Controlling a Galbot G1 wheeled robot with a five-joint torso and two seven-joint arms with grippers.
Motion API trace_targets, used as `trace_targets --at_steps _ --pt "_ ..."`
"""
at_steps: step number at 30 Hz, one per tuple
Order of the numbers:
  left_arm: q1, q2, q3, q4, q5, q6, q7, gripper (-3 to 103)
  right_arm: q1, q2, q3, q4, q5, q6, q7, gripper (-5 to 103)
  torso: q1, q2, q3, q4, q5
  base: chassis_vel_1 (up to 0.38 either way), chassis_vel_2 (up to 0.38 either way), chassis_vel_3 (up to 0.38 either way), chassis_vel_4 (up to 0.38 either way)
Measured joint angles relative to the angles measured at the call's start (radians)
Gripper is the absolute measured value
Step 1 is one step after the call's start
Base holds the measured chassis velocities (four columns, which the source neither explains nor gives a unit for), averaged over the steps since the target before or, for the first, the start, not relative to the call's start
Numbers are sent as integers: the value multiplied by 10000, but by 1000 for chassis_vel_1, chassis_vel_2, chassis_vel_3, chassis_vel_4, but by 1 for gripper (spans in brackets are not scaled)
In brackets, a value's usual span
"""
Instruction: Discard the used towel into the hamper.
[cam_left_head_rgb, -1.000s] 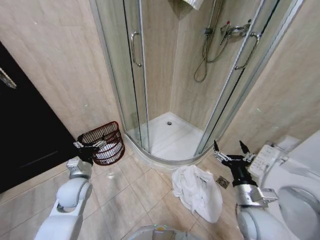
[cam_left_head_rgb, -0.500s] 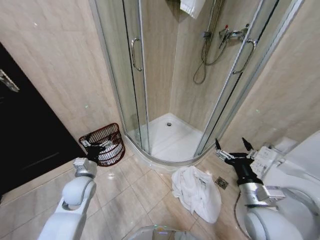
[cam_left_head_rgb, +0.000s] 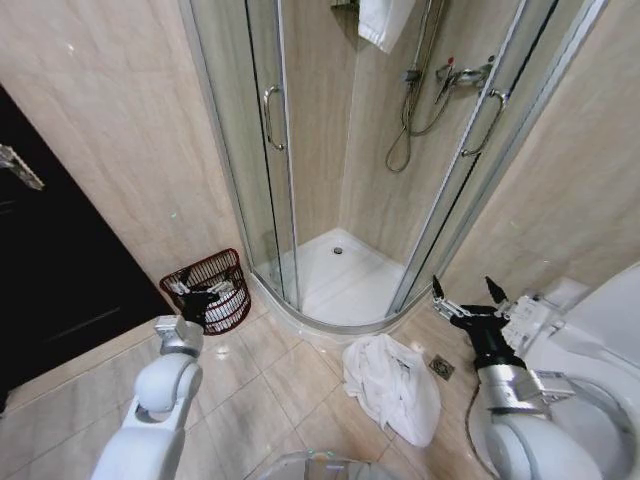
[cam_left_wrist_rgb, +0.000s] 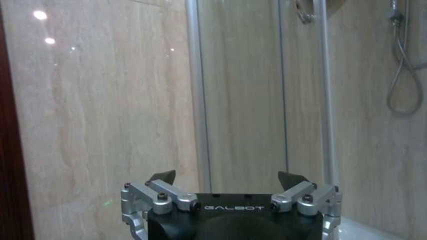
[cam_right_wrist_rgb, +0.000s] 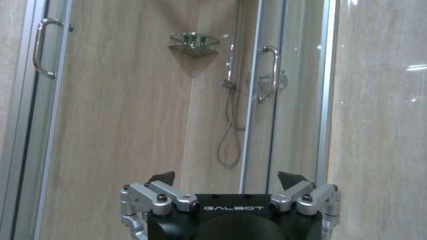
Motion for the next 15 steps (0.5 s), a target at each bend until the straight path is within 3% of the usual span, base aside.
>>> trace_targets --at_steps 15 --pt "-140 266 15 -182 -41 73 20 100 -23 -23 -31 -2 -53 15 -50 100 297 691 394 -3 0 0 0 0 0"
